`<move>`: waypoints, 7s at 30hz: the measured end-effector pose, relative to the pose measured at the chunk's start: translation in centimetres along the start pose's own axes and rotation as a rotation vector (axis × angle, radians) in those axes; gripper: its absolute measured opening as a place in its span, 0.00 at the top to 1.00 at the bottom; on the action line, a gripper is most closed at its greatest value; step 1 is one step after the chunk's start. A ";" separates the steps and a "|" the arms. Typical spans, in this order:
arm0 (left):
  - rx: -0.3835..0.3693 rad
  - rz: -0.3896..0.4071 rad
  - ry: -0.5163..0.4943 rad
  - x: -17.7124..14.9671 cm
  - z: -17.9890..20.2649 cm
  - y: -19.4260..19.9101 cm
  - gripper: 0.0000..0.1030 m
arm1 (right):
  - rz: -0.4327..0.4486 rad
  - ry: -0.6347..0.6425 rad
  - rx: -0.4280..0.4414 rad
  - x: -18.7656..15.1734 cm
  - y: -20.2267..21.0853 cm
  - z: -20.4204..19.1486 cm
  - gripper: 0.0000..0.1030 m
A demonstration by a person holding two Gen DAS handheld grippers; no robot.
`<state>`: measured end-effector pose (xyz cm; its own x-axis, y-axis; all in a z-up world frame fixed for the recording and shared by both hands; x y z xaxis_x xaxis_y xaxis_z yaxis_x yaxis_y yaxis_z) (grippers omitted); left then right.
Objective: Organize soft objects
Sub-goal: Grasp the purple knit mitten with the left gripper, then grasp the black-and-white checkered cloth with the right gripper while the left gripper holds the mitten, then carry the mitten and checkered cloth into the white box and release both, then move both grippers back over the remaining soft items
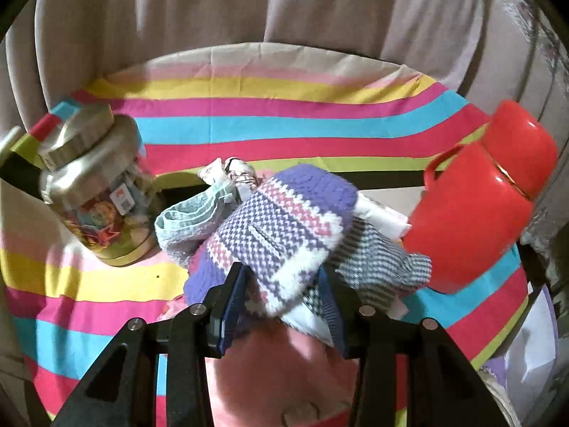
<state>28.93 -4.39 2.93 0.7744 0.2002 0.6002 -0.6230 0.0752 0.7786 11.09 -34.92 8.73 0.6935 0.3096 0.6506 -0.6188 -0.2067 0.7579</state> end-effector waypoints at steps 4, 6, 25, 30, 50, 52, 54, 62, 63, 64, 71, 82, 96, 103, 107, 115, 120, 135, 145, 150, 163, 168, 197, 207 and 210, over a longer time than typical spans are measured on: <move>-0.080 -0.013 0.096 0.0 -2.0 -0.8 0.64 | 0.005 0.033 0.017 2.0 -1.1 -1.7 0.16; -0.134 -0.023 0.147 -0.1 -3.0 -0.8 0.75 | 0.003 0.045 0.029 3.0 -2.2 -2.5 0.15; -0.284 0.070 0.309 -1.9 -7.5 3.7 0.88 | -0.046 0.120 0.131 11.6 -15.2 -11.0 0.13; -0.276 0.100 0.330 -2.5 -8.6 5.1 0.88 | -0.061 0.150 0.150 13.0 -17.5 -13.4 0.13; -0.301 0.128 0.342 -3.8 -8.3 7.4 0.88 | -0.082 0.034 0.225 14.3 -22.8 -12.6 0.29; -0.303 0.127 0.339 -3.8 -8.1 7.5 0.88 | -0.092 0.018 0.237 14.1 -23.0 -12.1 0.44; -0.303 0.132 0.337 -3.9 -8.0 7.7 0.88 | -0.099 -0.004 0.249 13.7 -23.1 -11.6 0.54; -0.304 0.131 0.339 -5.3 -7.8 8.5 0.88 | -0.060 -0.021 0.255 12.3 -20.4 -11.1 0.72; -0.308 0.128 0.341 -5.5 -7.8 8.5 0.88 | -0.056 -0.025 0.257 12.0 -20.0 -11.1 0.72; -0.311 0.127 0.341 -5.7 -7.7 8.6 0.88 | -0.054 -0.029 0.260 11.8 -19.7 -11.0 0.72; -0.323 0.126 0.319 -6.5 -6.8 9.2 0.88 | -0.030 -0.015 0.251 9.7 -16.2 -11.2 0.73; -0.289 0.071 0.255 -8.2 -4.8 8.3 0.94 | 0.014 0.023 0.172 7.3 -11.7 -11.1 0.78; -0.094 -0.051 0.198 -8.4 -5.5 3.1 0.55 | 0.064 0.038 0.118 5.3 -7.0 -10.0 0.78; -0.073 0.006 0.183 -8.7 -5.6 5.2 0.84 | 0.073 0.008 0.091 4.2 -5.2 -8.2 0.78; -0.081 0.046 0.183 -8.8 -4.9 7.1 0.85 | 0.078 -0.020 0.082 3.4 -4.1 -6.9 0.78; -0.172 0.088 0.165 -9.8 -1.7 10.9 0.85 | 0.077 -0.087 0.051 1.3 -2.0 -3.9 0.78; -0.293 0.042 0.131 -11.3 2.1 12.3 0.85 | 0.060 -0.111 0.003 -0.3 -0.8 -1.8 0.78; -0.549 -0.201 0.005 -17.3 15.8 12.6 0.85 | -0.055 -0.221 -0.226 -8.1 2.9 6.9 0.78; -0.624 -0.307 -0.064 -20.6 23.4 12.5 0.84 | -0.087 -0.334 -0.325 -11.5 4.9 11.6 0.78; -0.642 -0.339 -0.071 -21.0 25.2 11.7 0.69 | -0.083 -0.403 -0.339 -12.3 5.7 13.5 0.56; -0.599 -0.198 -0.151 -20.3 24.1 14.3 0.61 | -0.057 -0.363 -0.314 -11.6 5.9 12.0 0.29; -0.491 -0.025 -0.215 -19.3 22.9 16.1 0.58 | -0.041 -0.338 -0.296 -10.5 5.9 10.7 0.23; -0.278 0.021 0.100 -12.9 1.9 11.3 0.58 | -0.015 -0.129 -0.138 -3.4 1.9 2.4 0.15; -0.214 -0.001 0.187 -11.4 -2.4 9.0 0.58 | -0.054 -0.088 -0.048 -1.0 -1.6 -0.4 0.15; -0.192 -0.012 0.194 -10.8 -2.8 8.0 0.58 | -0.059 -0.087 -0.024 -0.5 -2.4 -0.9 0.15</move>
<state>15.32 -3.18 2.17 0.7574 0.3802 0.5308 -0.6381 0.2587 0.7252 11.89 -33.72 6.48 0.7577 0.2390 0.6073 -0.5837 -0.1679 0.7944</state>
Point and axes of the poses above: each gripper's, at about its wrist camera, not at the fingertips, and y roughly against the way its jaws point, z to its right, x to its top, the point moved 4 cm from there along -y, roughly the way its jaws point, and after that the axes turned 11 degrees about y, right-handed, at the moved point
